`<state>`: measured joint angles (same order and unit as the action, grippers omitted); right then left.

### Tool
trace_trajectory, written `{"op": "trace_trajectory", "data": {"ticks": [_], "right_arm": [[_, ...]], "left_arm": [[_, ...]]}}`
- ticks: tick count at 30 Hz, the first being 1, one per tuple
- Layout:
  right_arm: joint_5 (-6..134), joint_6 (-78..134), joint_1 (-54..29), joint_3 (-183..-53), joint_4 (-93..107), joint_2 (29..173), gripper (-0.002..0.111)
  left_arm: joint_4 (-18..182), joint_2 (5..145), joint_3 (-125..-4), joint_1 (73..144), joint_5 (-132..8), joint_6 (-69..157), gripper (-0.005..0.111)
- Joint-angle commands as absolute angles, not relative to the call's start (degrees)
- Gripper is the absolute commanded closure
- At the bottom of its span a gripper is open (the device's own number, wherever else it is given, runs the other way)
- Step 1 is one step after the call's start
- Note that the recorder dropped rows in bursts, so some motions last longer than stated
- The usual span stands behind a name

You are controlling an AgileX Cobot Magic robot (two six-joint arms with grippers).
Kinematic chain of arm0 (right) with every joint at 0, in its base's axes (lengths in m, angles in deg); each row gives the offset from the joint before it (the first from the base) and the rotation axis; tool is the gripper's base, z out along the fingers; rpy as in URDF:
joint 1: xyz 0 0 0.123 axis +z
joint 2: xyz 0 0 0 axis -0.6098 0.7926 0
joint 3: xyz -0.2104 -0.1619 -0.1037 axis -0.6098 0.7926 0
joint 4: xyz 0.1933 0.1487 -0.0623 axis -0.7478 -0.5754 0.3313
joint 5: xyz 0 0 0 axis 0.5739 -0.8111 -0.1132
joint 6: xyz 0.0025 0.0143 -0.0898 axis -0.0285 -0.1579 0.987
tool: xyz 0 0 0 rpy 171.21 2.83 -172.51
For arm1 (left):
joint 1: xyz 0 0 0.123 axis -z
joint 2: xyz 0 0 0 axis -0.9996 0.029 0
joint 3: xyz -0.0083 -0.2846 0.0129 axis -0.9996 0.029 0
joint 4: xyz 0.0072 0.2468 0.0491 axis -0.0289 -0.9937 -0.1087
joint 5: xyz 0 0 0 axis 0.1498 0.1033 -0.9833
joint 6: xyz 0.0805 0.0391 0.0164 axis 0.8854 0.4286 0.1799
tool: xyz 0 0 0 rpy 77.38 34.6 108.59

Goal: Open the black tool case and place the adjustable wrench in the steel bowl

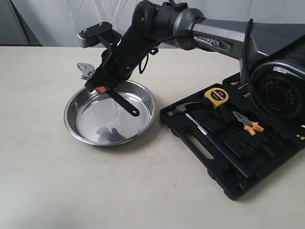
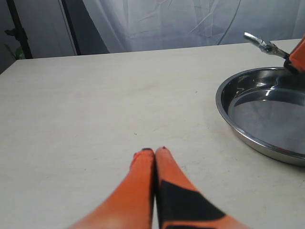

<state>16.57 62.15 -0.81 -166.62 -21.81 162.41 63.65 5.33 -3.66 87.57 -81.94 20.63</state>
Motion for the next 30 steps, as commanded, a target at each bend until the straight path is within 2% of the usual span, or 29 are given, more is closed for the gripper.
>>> {"op": "trace_trajectory", "data": {"ticks": [1,10,12,13,15,16,18,21,26,30], "right_arm": [[14.9,62.1,-0.9,-166.9,-21.7,161.6,0.109],[17.0,59.8,-0.9,-166.9,-19.4,166.8,0.106],[17.0,58.9,-0.9,-166.9,-18.6,167.4,0.091],[16.6,57.5,-0.9,-166.9,-18.6,167.5,0.074],[13.4,57.0,-0.9,-166.9,-18.6,166.9,0.059],[12.1,57.0,-0.9,-166.9,-18.5,166.4,0.059],[9.1,57.0,-0.9,-166.9,-17.6,164.6,0.068],[3.6,57.0,-0.9,-166.9,-16.8,160.1,0.106],[-5.2,55.5,-0.9,-166.5,-16.3,152.9,0.109],[-5.3,51.5,-0.9,-159.7,-12.4,144.4,0.109]], "left_arm": [[63.3,5.2,-3.9,87.4,-81.6,20.5,0.107],[63.3,5.2,-3.9,87.4,-81.6,20.5,0.107],[63.3,5.2,-3.9,87.4,-81.6,20.5,0.107],[63.3,5.2,-3.9,87.4,-81.6,20.5,0.107],[63.3,5.2,-3.9,87.4,-81.6,20.5,0.107],[63.3,5.2,-3.9,87.4,-81.6,20.5,0.107],[63.3,5.2,-3.9,87.4,-81.6,20.5,0.107],[63.3,5.2,-3.9,87.4,-81.6,20.5,0.107],[63.3,5.2,-3.9,87.4,-81.6,20.5,0.107],[63.3,5.2,-3.9,87.4,-81.6,20.5,0.107]]}}
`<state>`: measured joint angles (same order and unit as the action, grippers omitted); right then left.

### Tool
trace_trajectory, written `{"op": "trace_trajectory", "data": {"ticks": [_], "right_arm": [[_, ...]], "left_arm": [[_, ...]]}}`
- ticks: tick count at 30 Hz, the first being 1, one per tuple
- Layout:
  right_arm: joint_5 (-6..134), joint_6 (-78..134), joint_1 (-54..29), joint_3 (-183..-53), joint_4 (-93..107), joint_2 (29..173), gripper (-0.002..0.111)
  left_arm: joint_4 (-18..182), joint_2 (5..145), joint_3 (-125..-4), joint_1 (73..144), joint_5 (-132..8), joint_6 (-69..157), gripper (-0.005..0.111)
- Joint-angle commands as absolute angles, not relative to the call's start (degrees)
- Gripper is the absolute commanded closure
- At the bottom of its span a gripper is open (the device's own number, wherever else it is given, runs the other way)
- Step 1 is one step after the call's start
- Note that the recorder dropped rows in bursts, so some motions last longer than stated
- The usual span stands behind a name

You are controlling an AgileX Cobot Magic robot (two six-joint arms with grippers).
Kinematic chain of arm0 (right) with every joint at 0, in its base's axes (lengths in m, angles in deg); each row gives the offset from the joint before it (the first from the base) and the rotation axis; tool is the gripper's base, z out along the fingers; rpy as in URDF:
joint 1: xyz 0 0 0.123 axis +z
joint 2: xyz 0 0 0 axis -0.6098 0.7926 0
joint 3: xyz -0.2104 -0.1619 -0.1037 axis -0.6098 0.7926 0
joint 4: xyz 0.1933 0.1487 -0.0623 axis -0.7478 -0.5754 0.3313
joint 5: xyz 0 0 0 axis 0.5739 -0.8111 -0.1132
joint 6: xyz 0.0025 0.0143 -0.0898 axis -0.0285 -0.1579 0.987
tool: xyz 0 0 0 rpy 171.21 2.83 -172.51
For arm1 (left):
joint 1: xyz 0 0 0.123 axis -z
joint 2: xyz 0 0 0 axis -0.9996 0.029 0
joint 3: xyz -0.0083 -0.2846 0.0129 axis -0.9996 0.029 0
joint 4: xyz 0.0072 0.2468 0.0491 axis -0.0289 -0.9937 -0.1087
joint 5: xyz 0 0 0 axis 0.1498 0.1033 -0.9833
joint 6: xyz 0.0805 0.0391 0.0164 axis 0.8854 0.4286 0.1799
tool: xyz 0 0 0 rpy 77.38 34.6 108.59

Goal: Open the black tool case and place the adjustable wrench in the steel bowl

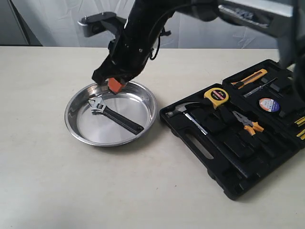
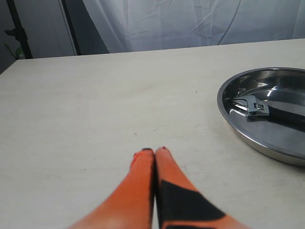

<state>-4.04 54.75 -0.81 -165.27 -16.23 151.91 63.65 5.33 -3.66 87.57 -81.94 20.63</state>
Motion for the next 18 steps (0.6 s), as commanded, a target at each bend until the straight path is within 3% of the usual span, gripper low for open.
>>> {"op": "trace_trajectory", "data": {"ticks": [1,11,18], "right_arm": [[-4.5,50.8,-0.9,-156.7,-11.7,141.7,0.109],[11.0,43.5,-0.9,-120.6,-9.9,106.9,0.109],[3.3,42.9,-0.9,-113.6,-10.2,91.1,0.109]], "left_arm": [[63.3,5.2,-3.9,87.4,-81.6,20.5,0.107],[63.3,5.2,-3.9,87.4,-81.6,20.5,0.107],[63.3,5.2,-3.9,87.4,-81.6,20.5,0.107]]}}
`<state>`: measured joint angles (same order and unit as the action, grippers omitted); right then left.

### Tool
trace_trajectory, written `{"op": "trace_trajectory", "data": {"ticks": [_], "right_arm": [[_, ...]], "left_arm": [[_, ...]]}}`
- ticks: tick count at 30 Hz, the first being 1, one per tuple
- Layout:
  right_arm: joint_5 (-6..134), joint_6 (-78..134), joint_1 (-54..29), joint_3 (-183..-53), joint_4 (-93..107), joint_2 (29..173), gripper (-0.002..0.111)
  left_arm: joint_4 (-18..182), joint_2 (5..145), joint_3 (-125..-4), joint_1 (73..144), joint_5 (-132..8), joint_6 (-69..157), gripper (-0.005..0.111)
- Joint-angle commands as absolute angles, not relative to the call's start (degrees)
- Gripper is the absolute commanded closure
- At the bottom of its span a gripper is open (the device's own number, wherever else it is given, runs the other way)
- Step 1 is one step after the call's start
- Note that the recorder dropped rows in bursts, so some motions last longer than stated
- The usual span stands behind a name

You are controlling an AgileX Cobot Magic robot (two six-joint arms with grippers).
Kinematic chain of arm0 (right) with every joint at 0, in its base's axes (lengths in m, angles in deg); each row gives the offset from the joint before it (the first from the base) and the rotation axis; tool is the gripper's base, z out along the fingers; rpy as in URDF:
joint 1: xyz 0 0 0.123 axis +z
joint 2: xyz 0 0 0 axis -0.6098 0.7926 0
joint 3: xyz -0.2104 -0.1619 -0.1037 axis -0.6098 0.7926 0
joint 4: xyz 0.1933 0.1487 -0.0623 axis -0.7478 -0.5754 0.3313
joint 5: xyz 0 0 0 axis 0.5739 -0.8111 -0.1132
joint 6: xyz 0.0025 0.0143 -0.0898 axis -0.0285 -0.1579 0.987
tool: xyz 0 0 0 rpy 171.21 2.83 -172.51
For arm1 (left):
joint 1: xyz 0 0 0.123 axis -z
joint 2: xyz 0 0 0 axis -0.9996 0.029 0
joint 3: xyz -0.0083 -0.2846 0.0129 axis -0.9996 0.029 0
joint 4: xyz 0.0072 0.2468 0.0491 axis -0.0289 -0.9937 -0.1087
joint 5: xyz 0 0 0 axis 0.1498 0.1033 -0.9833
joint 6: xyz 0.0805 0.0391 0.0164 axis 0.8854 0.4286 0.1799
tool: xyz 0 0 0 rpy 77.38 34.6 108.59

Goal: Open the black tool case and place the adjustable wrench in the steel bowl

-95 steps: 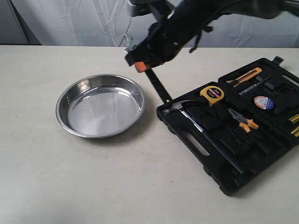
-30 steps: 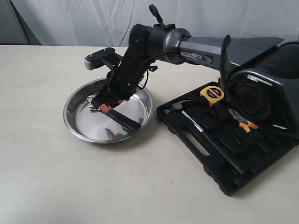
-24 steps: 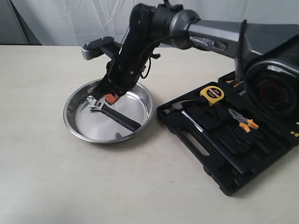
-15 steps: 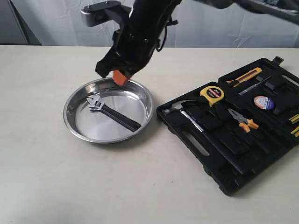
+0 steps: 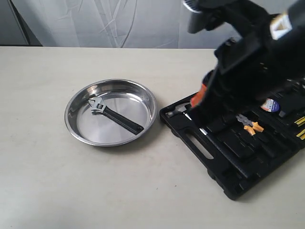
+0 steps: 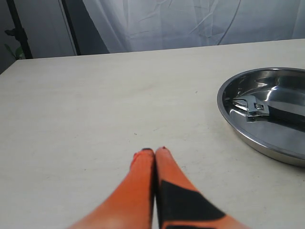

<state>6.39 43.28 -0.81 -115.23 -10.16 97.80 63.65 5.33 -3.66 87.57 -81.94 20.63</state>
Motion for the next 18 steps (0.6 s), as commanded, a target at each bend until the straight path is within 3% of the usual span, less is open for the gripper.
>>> {"op": "trace_trajectory", "data": {"ticks": [1,8,11,18], "right_arm": [[3.2,42.8,-0.9,-113.6,-10.7,89.6,0.109],[9.7,44.1,-0.9,-111.2,-6.0,81.6,0.109],[24.1,44.6,-2.1,-103.7,1.4,76.7,0.109],[60.0,44.6,-15.1,-73.7,-3.0,65.5,0.109]], "left_arm": [[63.3,5.2,-3.9,87.4,-81.6,20.5,0.107],[63.3,5.2,-3.9,87.4,-81.6,20.5,0.107],[63.3,5.2,-3.9,87.4,-81.6,20.5,0.107],[63.3,5.2,-3.9,87.4,-81.6,20.5,0.107]]}}
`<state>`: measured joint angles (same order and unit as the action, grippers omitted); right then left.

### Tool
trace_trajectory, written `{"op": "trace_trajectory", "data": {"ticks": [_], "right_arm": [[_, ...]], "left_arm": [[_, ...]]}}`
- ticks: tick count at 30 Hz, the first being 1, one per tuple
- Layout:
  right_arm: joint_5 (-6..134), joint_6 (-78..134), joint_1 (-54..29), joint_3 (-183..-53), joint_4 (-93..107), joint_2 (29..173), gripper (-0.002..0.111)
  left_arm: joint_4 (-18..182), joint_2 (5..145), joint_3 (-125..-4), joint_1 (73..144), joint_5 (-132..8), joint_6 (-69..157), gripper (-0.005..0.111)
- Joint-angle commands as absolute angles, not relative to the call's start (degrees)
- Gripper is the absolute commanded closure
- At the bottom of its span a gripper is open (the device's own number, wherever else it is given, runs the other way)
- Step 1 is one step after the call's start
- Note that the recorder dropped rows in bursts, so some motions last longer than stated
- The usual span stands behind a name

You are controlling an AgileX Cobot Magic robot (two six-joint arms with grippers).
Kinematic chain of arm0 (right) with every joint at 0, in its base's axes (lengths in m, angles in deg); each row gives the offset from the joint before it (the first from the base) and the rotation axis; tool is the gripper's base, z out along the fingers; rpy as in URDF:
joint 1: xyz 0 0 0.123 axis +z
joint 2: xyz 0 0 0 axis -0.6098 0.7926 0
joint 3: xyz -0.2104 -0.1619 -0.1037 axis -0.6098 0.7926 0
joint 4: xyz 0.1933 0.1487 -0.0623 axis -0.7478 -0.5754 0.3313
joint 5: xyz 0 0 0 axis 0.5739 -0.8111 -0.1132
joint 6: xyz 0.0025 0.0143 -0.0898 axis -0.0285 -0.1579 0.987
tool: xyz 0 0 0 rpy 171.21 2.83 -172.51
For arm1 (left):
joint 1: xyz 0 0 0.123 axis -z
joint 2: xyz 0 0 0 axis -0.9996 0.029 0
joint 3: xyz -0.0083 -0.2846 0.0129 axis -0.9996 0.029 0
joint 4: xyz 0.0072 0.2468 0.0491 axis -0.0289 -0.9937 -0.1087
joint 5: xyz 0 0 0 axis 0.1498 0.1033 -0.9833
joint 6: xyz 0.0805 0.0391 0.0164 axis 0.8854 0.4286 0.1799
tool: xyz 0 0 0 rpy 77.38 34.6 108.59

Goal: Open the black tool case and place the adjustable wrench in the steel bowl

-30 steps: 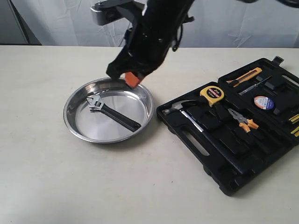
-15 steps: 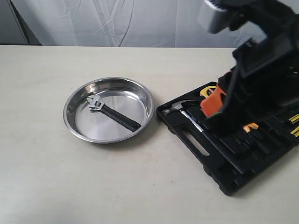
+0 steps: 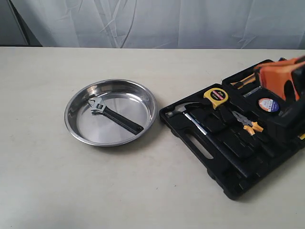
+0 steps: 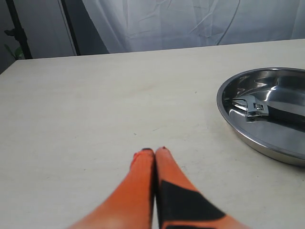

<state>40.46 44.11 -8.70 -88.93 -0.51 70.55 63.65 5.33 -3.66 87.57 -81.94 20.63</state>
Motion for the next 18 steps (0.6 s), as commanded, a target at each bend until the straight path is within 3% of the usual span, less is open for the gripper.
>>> {"op": "trace_trajectory", "data": {"ticks": [1,4,8,18], "right_arm": [[65.6,44.6,-16.6,-69.5,-3.8,64.1,0.109],[76.4,43.5,-19.4,-60.3,-5.4,59.7,0.109],[79.1,41.9,-22.7,-54.0,-5.3,51.9,0.109],[63.5,41.6,-36.4,-53.5,-5.4,33.5,0.109]], "left_arm": [[63.3,5.2,-3.9,87.4,-81.6,20.5,0.107],[63.3,5.2,-3.9,87.4,-81.6,20.5,0.107],[63.3,5.2,-3.9,87.4,-81.6,20.5,0.107],[63.3,5.2,-3.9,87.4,-81.6,20.5,0.107]]}}
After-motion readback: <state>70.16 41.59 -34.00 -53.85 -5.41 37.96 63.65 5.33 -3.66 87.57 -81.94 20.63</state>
